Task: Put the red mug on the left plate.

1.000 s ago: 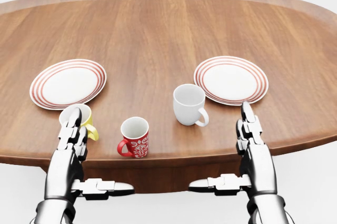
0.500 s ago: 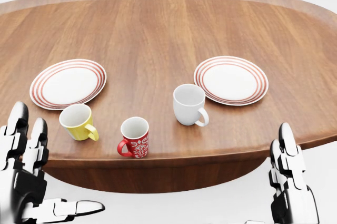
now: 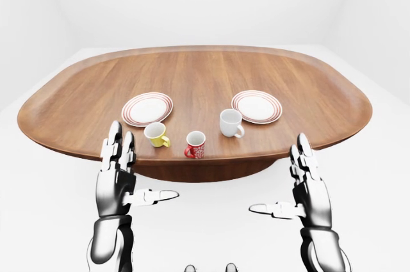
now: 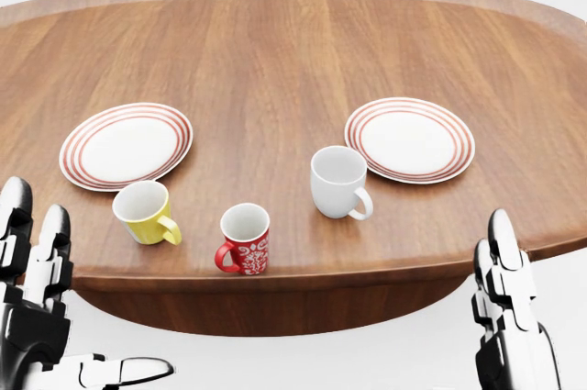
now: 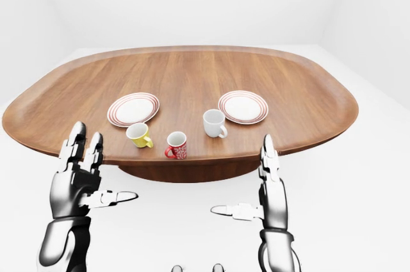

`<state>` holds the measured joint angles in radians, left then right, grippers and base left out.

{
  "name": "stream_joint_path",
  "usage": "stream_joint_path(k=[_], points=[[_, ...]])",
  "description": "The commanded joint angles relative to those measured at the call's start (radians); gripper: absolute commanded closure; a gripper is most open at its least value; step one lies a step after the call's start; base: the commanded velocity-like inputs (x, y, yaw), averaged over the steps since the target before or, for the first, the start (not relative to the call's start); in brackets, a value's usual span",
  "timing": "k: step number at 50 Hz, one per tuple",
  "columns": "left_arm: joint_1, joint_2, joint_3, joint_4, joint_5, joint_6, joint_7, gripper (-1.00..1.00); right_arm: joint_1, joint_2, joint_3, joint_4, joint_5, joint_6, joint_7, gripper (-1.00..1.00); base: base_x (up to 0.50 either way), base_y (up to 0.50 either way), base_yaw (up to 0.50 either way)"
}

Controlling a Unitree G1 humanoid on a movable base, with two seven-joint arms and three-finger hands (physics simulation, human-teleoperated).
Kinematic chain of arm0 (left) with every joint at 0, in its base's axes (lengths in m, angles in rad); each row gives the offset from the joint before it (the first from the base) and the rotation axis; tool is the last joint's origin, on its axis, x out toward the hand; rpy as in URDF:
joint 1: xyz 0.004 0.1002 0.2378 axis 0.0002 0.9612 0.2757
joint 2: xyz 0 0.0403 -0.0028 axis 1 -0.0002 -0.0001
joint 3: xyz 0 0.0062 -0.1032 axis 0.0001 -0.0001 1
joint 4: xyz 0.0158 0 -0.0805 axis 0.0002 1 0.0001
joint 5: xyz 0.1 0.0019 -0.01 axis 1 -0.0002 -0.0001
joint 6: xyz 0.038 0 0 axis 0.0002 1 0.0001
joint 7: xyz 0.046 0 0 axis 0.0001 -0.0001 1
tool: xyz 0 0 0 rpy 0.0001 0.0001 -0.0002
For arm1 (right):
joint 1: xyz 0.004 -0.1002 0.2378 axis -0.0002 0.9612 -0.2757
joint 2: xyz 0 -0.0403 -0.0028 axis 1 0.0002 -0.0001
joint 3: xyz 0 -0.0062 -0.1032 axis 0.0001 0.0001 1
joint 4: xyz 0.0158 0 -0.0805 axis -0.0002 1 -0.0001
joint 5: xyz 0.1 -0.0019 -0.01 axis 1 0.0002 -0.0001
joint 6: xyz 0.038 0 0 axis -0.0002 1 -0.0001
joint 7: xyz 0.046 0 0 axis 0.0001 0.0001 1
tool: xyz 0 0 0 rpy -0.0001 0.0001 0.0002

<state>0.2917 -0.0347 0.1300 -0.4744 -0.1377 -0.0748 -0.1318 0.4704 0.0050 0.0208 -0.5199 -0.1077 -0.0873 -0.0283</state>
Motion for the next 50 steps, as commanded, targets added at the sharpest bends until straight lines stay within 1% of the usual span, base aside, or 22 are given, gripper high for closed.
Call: stream_joint_path(k=[1, 16, 22, 27, 30, 34, 35, 41, 44, 47, 50], points=[[0.004, 0.002, 0.002, -0.004, -0.002, 0.0, -0.001, -1.0, -0.02, 0.001, 0.015, -0.001, -0.028, 0.0, -0.017, -1.0, 0.0, 0.5, 0.0], [-0.001, 0.004, -0.003, 0.004, 0.0, 0.001, 0.003, -1.0, -0.031, -0.007, 0.019, 0.009, -0.023, 0.0, -0.018, -1.0, 0.0, 0.5, 0.0], [0.005, 0.005, -0.006, 0.001, -0.001, -0.002, 0.003, -1.0, -0.029, -0.007, 0.023, 0.008, -0.025, 0.0, -0.018, -1.0, 0.0, 0.5, 0.0], [-0.001, 0.005, -0.003, 0.007, -0.002, 0.003, 0.003, -1.0, -0.037, -0.009, 0.019, 0.021, -0.018, 0.0, -0.017, -1.0, 0.01, 0.5, 0.0], [0.001, 0.006, -0.005, 0.009, -0.002, -0.002, 0.0, -1.0, -0.035, -0.007, 0.019, 0.017, -0.018, 0.0, -0.016, -1.0, 0.01, 0.5, 0.0], [-0.01, 0.007, -0.006, 0.02, 0.001, 0.005, 0.005, -1.0, -0.035, -0.008, 0.017, 0.019, -0.017, 0.0, -0.016, -1.0, 0.01, 0.5, 0.0], [-0.004, 0.007, -0.009, 0.016, 0.003, 0.0, 0.003, -1.0, -0.041, -0.008, 0.014, 0.025, -0.014, 0.0, -0.015, -1.0, 0.01, 0.5, 0.0], [-0.011, 0.008, -0.008, 0.02, 0.001, 0.006, 0.004, -1.0, -0.044, -0.007, 0.018, 0.025, -0.018, 0.0, -0.011, -1.0, 0.01, 0.5, 0.0], [-0.006, 0.008, -0.012, 0.015, 0.004, 0.004, 0.004, -1.0, -0.045, -0.008, 0.012, 0.029, -0.009, 0.0, -0.007, -1.0, 0.01, 0.5, 0.0], [-0.011, 0.01, -0.004, 0.02, -0.005, 0.008, 0.001, -1.0, -0.053, -0.007, 0.019, 0.028, -0.017, 0.0, -0.008, -1.0, 0.01, 0.5, 0.0], [-0.005, 0.008, -0.01, 0.013, 0.0, 0.005, 0.001, -1.0, -0.051, -0.008, 0.014, 0.03, -0.009, 0.0, -0.005, -1.0, 0.02, 0.5, 0.0]])
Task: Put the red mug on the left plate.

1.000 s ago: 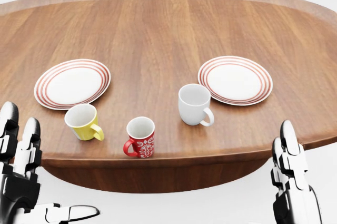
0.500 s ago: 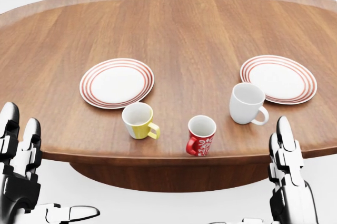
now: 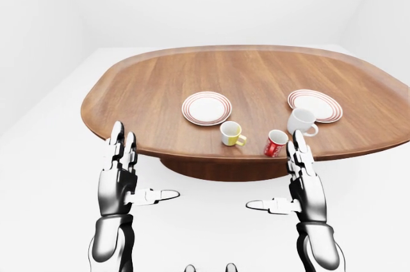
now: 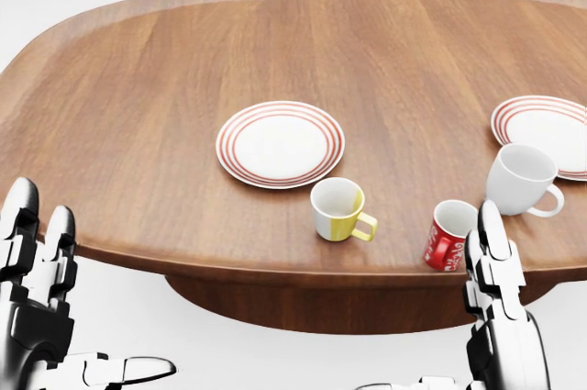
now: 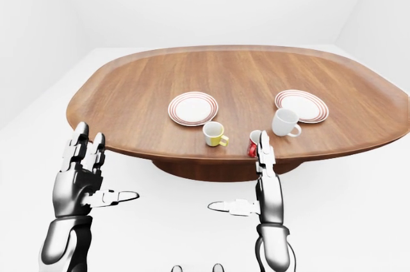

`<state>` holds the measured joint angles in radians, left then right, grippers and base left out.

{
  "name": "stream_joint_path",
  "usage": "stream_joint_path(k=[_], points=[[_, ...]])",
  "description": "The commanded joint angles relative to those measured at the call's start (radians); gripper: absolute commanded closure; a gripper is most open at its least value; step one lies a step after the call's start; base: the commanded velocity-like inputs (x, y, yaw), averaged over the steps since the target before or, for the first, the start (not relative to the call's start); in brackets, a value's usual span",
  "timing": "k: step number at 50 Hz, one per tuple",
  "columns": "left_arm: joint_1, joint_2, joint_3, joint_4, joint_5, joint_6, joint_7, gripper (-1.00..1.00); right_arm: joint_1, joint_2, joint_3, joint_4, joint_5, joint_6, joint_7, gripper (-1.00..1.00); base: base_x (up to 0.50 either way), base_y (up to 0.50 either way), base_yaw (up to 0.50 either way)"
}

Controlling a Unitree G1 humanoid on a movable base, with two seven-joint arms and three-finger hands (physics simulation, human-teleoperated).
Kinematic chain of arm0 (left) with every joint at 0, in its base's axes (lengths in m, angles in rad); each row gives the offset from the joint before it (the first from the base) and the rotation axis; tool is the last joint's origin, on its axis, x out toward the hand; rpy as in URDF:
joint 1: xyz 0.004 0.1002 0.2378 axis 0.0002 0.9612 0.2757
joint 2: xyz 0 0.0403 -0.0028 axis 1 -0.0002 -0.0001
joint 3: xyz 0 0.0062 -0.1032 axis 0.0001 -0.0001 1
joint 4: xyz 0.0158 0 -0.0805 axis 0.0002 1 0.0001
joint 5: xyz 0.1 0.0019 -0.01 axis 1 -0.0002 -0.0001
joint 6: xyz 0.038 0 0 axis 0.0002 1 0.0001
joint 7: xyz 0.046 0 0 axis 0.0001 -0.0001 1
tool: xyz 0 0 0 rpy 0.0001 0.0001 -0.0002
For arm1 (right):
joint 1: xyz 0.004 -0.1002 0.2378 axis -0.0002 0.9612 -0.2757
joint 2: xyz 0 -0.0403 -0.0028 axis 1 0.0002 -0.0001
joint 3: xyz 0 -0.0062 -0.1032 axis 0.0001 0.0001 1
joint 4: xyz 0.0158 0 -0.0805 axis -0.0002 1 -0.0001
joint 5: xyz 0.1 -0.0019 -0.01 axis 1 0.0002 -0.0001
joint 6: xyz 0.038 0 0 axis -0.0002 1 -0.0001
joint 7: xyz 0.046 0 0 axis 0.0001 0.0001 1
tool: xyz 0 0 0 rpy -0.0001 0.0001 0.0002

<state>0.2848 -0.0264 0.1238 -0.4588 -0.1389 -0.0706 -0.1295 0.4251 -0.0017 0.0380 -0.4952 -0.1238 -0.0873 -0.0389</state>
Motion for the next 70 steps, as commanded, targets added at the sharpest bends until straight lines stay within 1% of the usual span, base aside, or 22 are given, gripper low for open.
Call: stream_joint_path(k=[1, 2, 3, 4, 5, 6, 13, 14, 16, 18, 21, 22, 23, 26, 27, 29, 38, 47, 51, 59, 66, 70], points=[[0.002, -0.001, -0.006, -0.003, 0.003, 0.0, -0.001, -1.0, -0.003, -0.001, -0.004, 0.003, 0.009, 0.0, 0.007, -1.0, 0.02, 0.5, 0.0], [0.002, -0.001, -0.007, -0.002, 0.004, 0.0, -0.001, -1.0, 0.004, 0.0, -0.005, -0.001, 0.01, 0.0, 0.007, -1.0, 0.02, 0.5, 0.0], [0.007, 0.01, -0.004, -0.003, -0.004, -0.017, -0.027, -1.0, -0.089, -0.027, 0.025, 0.092, -0.004, 0.0, 0.076, -1.0, 0.0, 0.0, 0.0], [0.008, 0.009, -0.002, -0.005, -0.004, -0.016, -0.031, -1.0, -0.095, -0.026, 0.025, 0.097, -0.006, 0.0, 0.083, -1.0, 0.0, 0.0, 0.0], [0.011, 0.006, -0.003, -0.01, -0.001, -0.015, -0.033, -1.0, -0.101, -0.023, 0.024, 0.098, -0.012, 0.017, 0.082, -1.0, 0.0, 0.0, 0.0], [0.012, 0.005, -0.004, -0.011, 0.001, -0.015, -0.034, -1.0, -0.105, -0.021, 0.023, 0.099, -0.014, 0.026, 0.084, -1.0, 0.0, 0.0, 0.0], [0.014, 0.001, -0.01, -0.011, 0.011, -0.016, -0.034, -1.0, -0.112, -0.018, 0.014, 0.104, -0.01, 0.032, 0.093, -1.0, 0.0, 0.0, 0.0], [0.013, 0.001, -0.01, -0.011, 0.011, -0.015, -0.033, -1.0, -0.112, -0.017, 0.012, 0.104, -0.012, 0.036, 0.092, -1.0, 0.0, 0.0, 0.0], [0.014, 0.001, -0.012, -0.011, 0.011, -0.015, -0.032, -1.0, -0.112, -0.016, 0.013, 0.1, -0.024, 0.05, 0.089, -1.0, 0.0, 0.0, 0.0], [0.018, 0.0, -0.014, -0.014, 0.012, -0.017, -0.03, -1.0, -0.117, -0.014, 0.012, 0.096, -0.031, 0.076, 0.086, -1.0, 0.0, 0.0, 0.0], [0.017, 0.0, -0.017, -0.011, 0.015, -0.017, -0.028, -1.0, -0.118, -0.014, 0.015, 0.093, -0.037, 0.084, 0.086, -1.0, 0.05, 0.0, 0.0], [0.017, 0.0, -0.018, -0.011, 0.015, -0.017, -0.028, -1.0, -0.117, -0.015, 0.016, 0.094, -0.038, 0.079, 0.086, -1.0, 0.29, 0.07, 0.0], [0.018, 0.0, -0.019, -0.01, 0.016, -0.017, -0.027, -1.0, -0.117, -0.015, 0.016, 0.088, -0.031, 0.086, 0.092, -1.0, 0.5, 0.11, 0.0], [0.023, 0.001, -0.019, -0.014, 0.014, -0.017, -0.027, -1.0, -0.114, -0.017, 0.018, 0.086, -0.026, 0.081, 0.101, -1.0, 0.5, 0.08, 0.0], [0.023, 0.001, -0.019, -0.015, 0.013, -0.017, -0.027, -1.0, -0.11, -0.018, 0.021, 0.082, -0.027, 0.074, 0.102, -1.0, 0.5, 0.05, 0.0], [0.024, 0.001, -0.02, -0.015, 0.014, -0.017, -0.027, -1.0, -0.105, -0.018, 0.025, 0.076, -0.034, 0.07, 0.1, -1.0, 0.5, 0.05, 0.0], [0.02, 0.002, -0.02, -0.011, 0.015, -0.017, -0.025, -1.0, -0.113, -0.017, 0.025, 0.081, -0.019, 0.082, 0.104, -1.0, 0.5, 0.03, 0.0], [0.016, 0.004, -0.019, -0.009, 0.016, -0.016, -0.027, -1.0, -0.109, -0.016, 0.024, 0.085, -0.009, 0.069, 0.101, -1.0, 0.5, 0.01, 0.0], [0.009, 0.005, -0.014, -0.005, 0.014, -0.011, -0.028, -1.0, -0.107, -0.016, 0.013, 0.088, 0.009, 0.062, 0.103, -1.0, 0.5, 0.0, 0.0], [0.006, 0.006, -0.009, -0.004, 0.011, -0.009, -0.031, -1.0, -0.109, -0.016, 0.018, 0.085, -0.009, 0.075, 0.1, -1.0, 0.5, 0.03, 0.0], [0.005, 0.005, -0.009, -0.005, 0.013, -0.007, -0.031, -1.0, -0.11, -0.015, 0.018, 0.085, -0.012, 0.079, 0.097, -1.0, 0.5, 0.11, 0.0], [0.005, 0.004, -0.008, -0.006, 0.012, -0.007, -0.033, -1.0, -0.109, -0.015, 0.016, 0.078, -0.021, 0.09, 0.091, -1.0, 0.5, 0.21, 0.0]])
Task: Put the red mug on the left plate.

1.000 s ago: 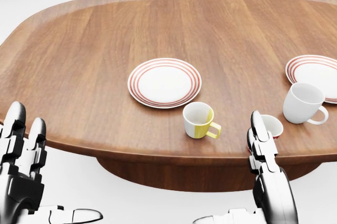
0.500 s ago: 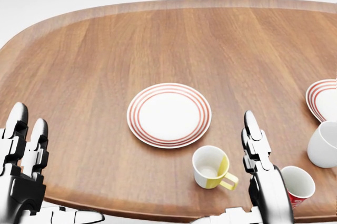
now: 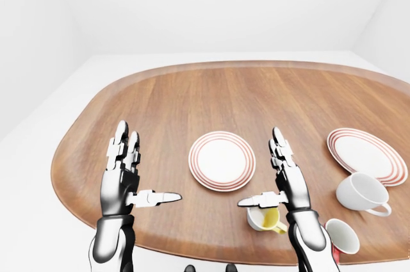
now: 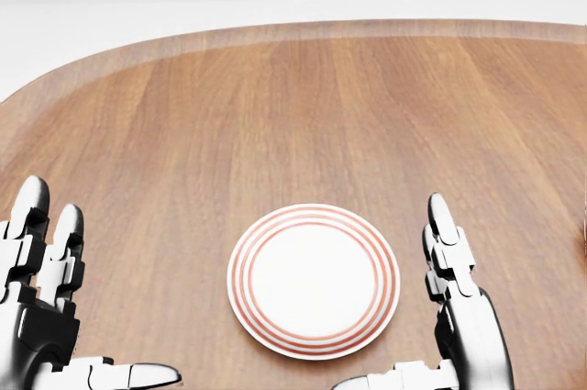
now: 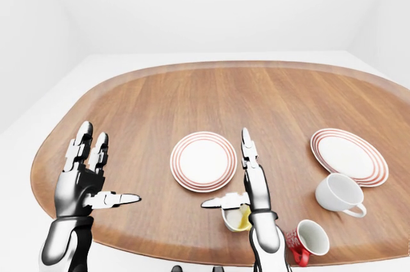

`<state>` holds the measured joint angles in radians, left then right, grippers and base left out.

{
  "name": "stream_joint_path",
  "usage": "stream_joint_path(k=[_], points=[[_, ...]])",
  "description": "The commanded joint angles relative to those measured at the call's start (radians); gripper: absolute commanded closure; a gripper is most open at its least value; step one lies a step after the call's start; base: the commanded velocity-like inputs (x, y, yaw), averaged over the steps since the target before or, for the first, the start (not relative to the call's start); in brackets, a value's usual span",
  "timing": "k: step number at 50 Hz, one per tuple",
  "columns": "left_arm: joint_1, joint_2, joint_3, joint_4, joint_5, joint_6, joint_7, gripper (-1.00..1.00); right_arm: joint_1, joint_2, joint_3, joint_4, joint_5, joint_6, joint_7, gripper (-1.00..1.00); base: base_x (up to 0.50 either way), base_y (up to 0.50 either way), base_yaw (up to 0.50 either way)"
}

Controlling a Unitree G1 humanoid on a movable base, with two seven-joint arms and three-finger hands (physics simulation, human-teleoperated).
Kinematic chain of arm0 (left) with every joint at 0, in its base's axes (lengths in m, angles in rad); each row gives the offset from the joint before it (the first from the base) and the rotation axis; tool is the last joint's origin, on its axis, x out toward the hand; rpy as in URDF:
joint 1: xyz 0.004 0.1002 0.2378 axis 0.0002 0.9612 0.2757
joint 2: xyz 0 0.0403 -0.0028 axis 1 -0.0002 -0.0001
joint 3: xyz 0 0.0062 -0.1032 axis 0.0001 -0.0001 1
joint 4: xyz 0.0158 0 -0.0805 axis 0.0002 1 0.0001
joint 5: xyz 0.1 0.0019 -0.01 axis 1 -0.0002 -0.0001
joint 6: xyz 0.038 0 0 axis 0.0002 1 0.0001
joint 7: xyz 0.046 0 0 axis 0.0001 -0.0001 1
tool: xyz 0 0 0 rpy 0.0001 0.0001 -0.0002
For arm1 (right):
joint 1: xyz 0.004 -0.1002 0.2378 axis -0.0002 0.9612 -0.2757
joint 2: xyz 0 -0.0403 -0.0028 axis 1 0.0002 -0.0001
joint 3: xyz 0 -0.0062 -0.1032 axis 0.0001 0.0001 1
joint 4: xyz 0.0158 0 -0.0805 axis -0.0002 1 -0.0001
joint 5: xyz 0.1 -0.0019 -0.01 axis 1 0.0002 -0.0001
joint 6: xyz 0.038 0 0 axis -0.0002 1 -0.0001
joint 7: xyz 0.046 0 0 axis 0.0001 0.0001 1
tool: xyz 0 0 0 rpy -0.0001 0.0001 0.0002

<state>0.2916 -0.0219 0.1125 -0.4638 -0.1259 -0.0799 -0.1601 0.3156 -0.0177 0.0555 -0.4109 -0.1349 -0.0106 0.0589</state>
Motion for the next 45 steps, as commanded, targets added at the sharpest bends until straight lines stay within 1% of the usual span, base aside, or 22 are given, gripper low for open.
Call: stream_joint_path(k=[1, 5, 8, 11, 13, 14, 17, 21, 23, 27, 31, 34, 37, 39, 40, 41, 42, 43, 44, 45], points=[[-0.002, 0.0, 0.003, 0.0, -0.001, 0.002, -0.002, -1.0, 0.0, 0.001, -0.001, -0.006, -0.009, 0.014, -0.007, -1.0, 0.5, 0.25, 0.0], [0.001, -0.002, -0.002, 0.0, 0.003, 0.001, -0.001, -1.0, -0.006, 0.001, -0.004, -0.003, -0.012, 0.023, -0.007, -1.0, 0.5, 0.28, 0.0], [0.005, -0.003, -0.004, -0.004, 0.002, -0.001, 0.0, -1.0, -0.002, 0.001, -0.001, -0.009, -0.013, 0.021, -0.007, -1.0, 0.51, 0.29, 0.0], [0.009, -0.003, -0.005, -0.006, 0.001, -0.002, 0.001, -1.0, -0.001, 0.0, -0.003, -0.004, -0.004, 0.008, -0.002, -1.0, 0.51, 0.27, 0.0], [0.011, -0.003, -0.007, -0.007, 0.003, -0.004, 0.002, -1.0, -0.002, 0.0, -0.002, 0.003, 0.008, -0.014, 0.007, -1.0, 0.51, 0.15, 0.0], [0.012, -0.003, -0.008, -0.008, 0.002, -0.004, 0.002, -1.0, -0.001, -0.001, -0.002, 0.003, 0.012, -0.019, 0.011, -1.0, 0.5, 0.0, 0.0], [0.013, -0.003, -0.008, -0.008, 0.001, -0.004, 0.003, -1.0, 0.0, 0.0, -0.003, 0.003, 0.018, -0.022, 0.014, -1.0, 0.5, -0.05, 0.0], [0.015, -0.004, -0.018, -0.007, 0.01, -0.007, 0.006, -1.0, 0.009, 0.0, -0.007, 0.0, 0.032, -0.035, 0.022, -1.0, 0.5, -0.06, 0.0], [0.016, -0.003, -0.019, -0.007, 0.01, -0.007, 0.007, -1.0, 0.01, 0.001, -0.008, 0.0, 0.034, -0.036, 0.023, -1.0, 0.5, -0.06, 0.0], [0.013, -0.001, -0.014, -0.004, 0.004, -0.005, 0.006, -1.0, -0.001, 0.0, -0.001, 0.006, 0.013, -0.018, 0.016, -1.0, 0.5, -0.06, 0.0], [0.012, -0.001, -0.014, -0.004, 0.005, -0.004, 0.007, -1.0, -0.006, 0.0, -0.001, 0.01, 0.012, -0.013, 0.015, -1.0, 0.5, -0.06, 0.0], [0.008, 0.0, -0.013, 0.0, 0.007, 0.001, 0.01, -1.0, -0.002, 0.0, -0.005, 0.009, 0.016, -0.018, 0.015, -1.0, 0.5, -0.06, 0.0], [0.01, 0.0, -0.012, -0.003, 0.006, 0.0, 0.008, -1.0, -0.004, 0.001, -0.005, 0.012, 0.016, -0.022, 0.013, -1.0, 0.5, -0.06, 0.0], [0.009, 0.0, -0.011, -0.003, 0.005, 0.0, 0.007, -1.0, -0.007, 0.001, -0.009, 0.018, 0.005, -0.034, 0.003, -1.0, 0.5, -0.06, 0.0], [0.007, 0.0, -0.01, -0.001, 0.006, 0.0, 0.007, -1.0, -0.013, 0.001, -0.011, 0.022, 0.001, -0.029, 0.002, -1.0, 0.5, -0.02, 0.0], [0.0, 0.0, -0.012, 0.004, 0.01, 0.003, 0.01, -1.0, -0.03, 0.005, -0.021, 0.027, -0.002, 0.007, -0.007, -1.0, 0.36, 0.07, 0.0], [-0.003, 0.001, -0.014, 0.008, 0.013, 0.005, 0.012, -1.0, -0.039, 0.005, -0.029, 0.026, -0.014, 0.028, -0.017, -1.0, 0.0, 0.0, 0.0], [-0.005, 0.001, -0.016, 0.009, 0.016, 0.005, 0.013, -1.0, -0.048, 0.008, -0.042, 0.02, -0.015, 0.057, -0.025, -1.0, 0.0, 0.0, 0.0], [-0.006, 0.002, -0.018, 0.009, 0.018, 0.007, 0.015, -1.0, -0.058, 0.004, -0.054, 0.001, -0.034, 0.098, -0.028, -1.0, 0.0, 0.0, 0.0], [-0.007, 0.003, -0.018, 0.007, 0.015, 0.008, 0.013, -1.0, -0.063, -0.003, -0.059, -0.042, -0.109, 0.098, -0.055, -1.0, 0.0, 0.0, 0.0]])
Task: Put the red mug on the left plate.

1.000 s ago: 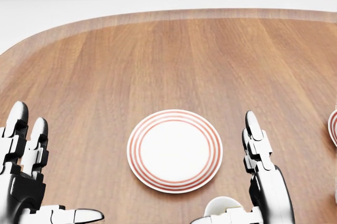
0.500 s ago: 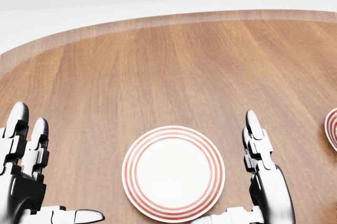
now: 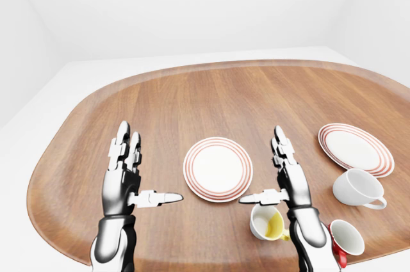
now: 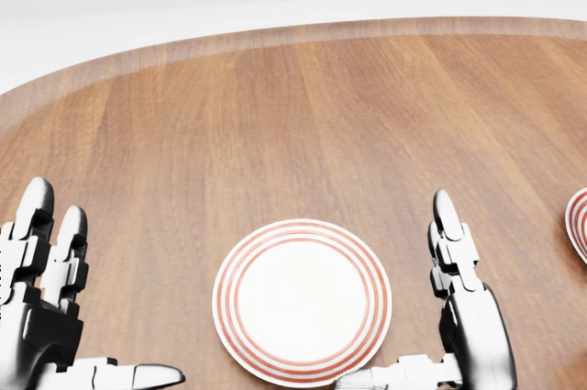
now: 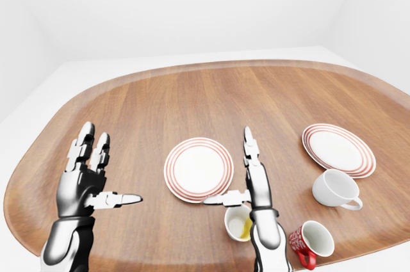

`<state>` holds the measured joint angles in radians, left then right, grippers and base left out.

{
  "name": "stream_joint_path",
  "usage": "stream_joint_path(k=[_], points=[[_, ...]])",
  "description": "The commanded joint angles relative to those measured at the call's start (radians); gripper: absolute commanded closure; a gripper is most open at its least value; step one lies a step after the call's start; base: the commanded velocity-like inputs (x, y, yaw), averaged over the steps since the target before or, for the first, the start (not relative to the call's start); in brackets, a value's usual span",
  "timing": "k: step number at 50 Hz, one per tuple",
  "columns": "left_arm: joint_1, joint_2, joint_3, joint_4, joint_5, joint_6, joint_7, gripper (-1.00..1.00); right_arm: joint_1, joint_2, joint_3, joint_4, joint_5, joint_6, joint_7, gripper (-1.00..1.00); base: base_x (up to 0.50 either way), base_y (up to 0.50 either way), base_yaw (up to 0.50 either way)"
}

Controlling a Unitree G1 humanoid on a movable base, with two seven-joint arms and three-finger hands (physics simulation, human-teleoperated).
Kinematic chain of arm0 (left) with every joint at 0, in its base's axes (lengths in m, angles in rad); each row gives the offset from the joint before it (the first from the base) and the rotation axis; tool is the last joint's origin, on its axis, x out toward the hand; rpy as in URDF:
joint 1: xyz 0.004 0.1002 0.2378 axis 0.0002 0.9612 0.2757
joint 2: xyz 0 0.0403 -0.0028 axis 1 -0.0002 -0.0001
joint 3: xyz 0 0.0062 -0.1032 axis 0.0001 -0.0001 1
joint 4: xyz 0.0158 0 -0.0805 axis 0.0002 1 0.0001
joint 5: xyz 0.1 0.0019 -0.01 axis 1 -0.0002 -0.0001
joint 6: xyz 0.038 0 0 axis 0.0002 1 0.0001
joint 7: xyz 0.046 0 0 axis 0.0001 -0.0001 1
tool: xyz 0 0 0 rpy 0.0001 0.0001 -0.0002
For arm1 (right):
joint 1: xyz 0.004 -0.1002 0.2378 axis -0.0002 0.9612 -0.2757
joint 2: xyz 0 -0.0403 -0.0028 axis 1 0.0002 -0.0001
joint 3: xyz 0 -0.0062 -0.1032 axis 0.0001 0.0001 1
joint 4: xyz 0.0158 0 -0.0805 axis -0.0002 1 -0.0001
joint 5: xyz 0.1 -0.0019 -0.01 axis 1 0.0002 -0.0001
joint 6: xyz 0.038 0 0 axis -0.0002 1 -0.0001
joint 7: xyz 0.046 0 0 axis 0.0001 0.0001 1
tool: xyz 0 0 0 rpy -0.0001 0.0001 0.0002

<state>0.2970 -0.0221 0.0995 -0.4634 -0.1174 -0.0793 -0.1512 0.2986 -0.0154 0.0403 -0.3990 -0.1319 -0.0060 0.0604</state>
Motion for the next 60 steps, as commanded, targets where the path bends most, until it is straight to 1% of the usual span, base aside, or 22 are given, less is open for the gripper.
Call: stream_joint_path(k=[1, 3, 4, 5, 6, 9, 10, 11, 14, 15, 19, 23, 24, 26, 28, 35, 40, 44, 50, 54, 55, 60], points=[[-0.012, 0.003, -0.006, 0.007, 0.006, 0.007, 0.005, -1.0, -0.046, -0.002, -0.047, -0.057, -0.119, 0.093, -0.054, -1.0, 0.0, 0.0, 0.0], [-0.017, 0.005, -0.006, 0.011, 0.005, 0.014, 0.005, -1.0, -0.071, -0.005, -0.048, -0.072, -0.219, 0.093, -0.067, -1.0, 0.0, 0.0, 0.0], [-0.021, 0.003, -0.016, 0.027, 0.017, 0.004, 0.007, -1.0, -0.105, -0.024, -0.065, -0.084, -0.448, 0.093, -0.131, -1.0, 0.0, 0.0, 0.0], [-0.021, 0.004, -0.018, 0.028, 0.017, 0.003, 0.008, -1.0, -0.108, -0.019, -0.068, -0.085, -0.469, 0.093, -0.126, -1.0, 0.0, 0.0, 0.0], [-0.02, 0.006, -0.019, 0.029, 0.013, 0.002, 0.005, -1.0, -0.079, -0.054, -0.063, -0.148, -0.619, 0.093, -0.095, -1.0, 0.0, 0.0, 0.0], [-0.028, 0.009, -0.011, 0.036, 0.004, 0.005, 0.005, -1.0, 0.017, -0.072, -0.101, -0.273, -0.809, 0.093, 0.044, -1.0, 0.0, 0.0, 0.0], [-0.032, 0.009, -0.009, 0.038, 0.004, 0.012, 0.009, -1.0, 0.076, -0.092, -0.11, -0.303, -1.022, 0.093, 0.123, -1.0, 0.0, 0.0, 0.0], [-0.03, 0.009, -0.01, 0.036, 0.004, 0.011, 0.009, -1.0, 0.098, -0.078, -0.128, -0.298, -1.142, 0.093, 0.177, -1.0, 0.0, 0.0, 0.0], [-0.022, 0.006, -0.017, 0.023, 0.011, 0.012, 0.012, -1.0, 0.155, -0.008, -0.251, -0.309, -1.402, 0.093, 0.337, -1.0, 0.0, 0.0, 0.0], [-0.022, 0.006, -0.022, 0.021, 0.015, 0.013, 0.014, -1.0, 0.237, 0.002, -0.322, -0.35, -1.432, 0.093, 0.394, -1.0, 0.0, 0.0, 0.0], [-0.026, 0.008, -0.029, 0.024, 0.019, 0.017, 0.018, -1.0, 0.314, 0.157, -0.608, -0.446, -1.338, 0.093, 0.464, -1.0, 0.0, 0.0, 0.0], [-0.019, 0.01, -0.025, 0.013, 0.012, 0.019, 0.016, -1.0, 0.319, 0.285, -1.007, -0.525, -1.142, 0.093, 0.476, -1.0, 0.0, 0.0, 0.0], [-0.021, 0.01, -0.022, 0.012, 0.01, 0.022, 0.016, -1.0, 0.309, 0.304, -1.09, -0.529, -1.093, 0.079, 0.481, -1.0, 0.0, 0.0, 0.0], [-0.021, 0.009, -0.023, 0.011, 0.011, 0.022, 0.016, -1.0, 0.285, 0.319, -1.23, -0.507, -1.015, -0.018, 0.495, -1.0, 0.0, 0.0, 0.0], [-0.02, 0.009, -0.023, 0.01, 0.011, 0.021, 0.015, -1.0, 0.249, 0.325, -1.314, -0.475, -0.997, -0.076, 0.514, -1.0, 0.0, 0.0, 0.0], [-0.017, 0.008, -0.001, -0.011, -0.005, 0.037, 0.008, -1.0, 0.224, 0.266, -1.502, -0.304, -0.902, -0.081, 0.47, -1.0, 0.0, 0.0, 0.0], [-0.019, 0.006, -0.01, -0.007, 0.007, 0.035, 0.008, -1.0, 0.217, 0.25, -1.569, -0.263, -0.87, -0.081, 0.428, -1.0, 0.0, 0.0, 0.0], [-0.034, 0.01, 0.007, -0.001, -0.006, 0.052, 0.01, -1.0, 0.208, 0.24, -1.58, -0.245, -0.869, -0.081, 0.415, -1.0, 0.0, 0.0, 0.0], [-0.023, 0.005, -0.004, -0.006, 0.005, 0.04, 0.006, -1.0, 0.195, 0.232, -1.535, -0.229, -0.901, -0.081, 0.386, -1.0, 0.0, 0.0, 0.0], [-0.038, 0.007, -0.009, 0.006, 0.004, 0.054, 0.01, -1.0, 0.14, 0.205, -1.441, -0.265, -0.981, -0.081, 0.394, -1.0, 0.0, 0.0, 0.0], [-0.037, 0.007, -0.012, 0.006, 0.007, 0.054, 0.011, -1.0, 0.116, 0.183, -1.403, -0.266, -0.998, -0.064, 0.39, -1.0, 0.0, 0.0, 0.0], [-0.015, 0.007, -0.005, -0.027, -0.006, 0.057, 0.008, -1.0, 0.057, 0.049, -1.225, -0.205, -1.069, 0.079, 0.44, -1.0, 0.0, 0.0, 0.0]])
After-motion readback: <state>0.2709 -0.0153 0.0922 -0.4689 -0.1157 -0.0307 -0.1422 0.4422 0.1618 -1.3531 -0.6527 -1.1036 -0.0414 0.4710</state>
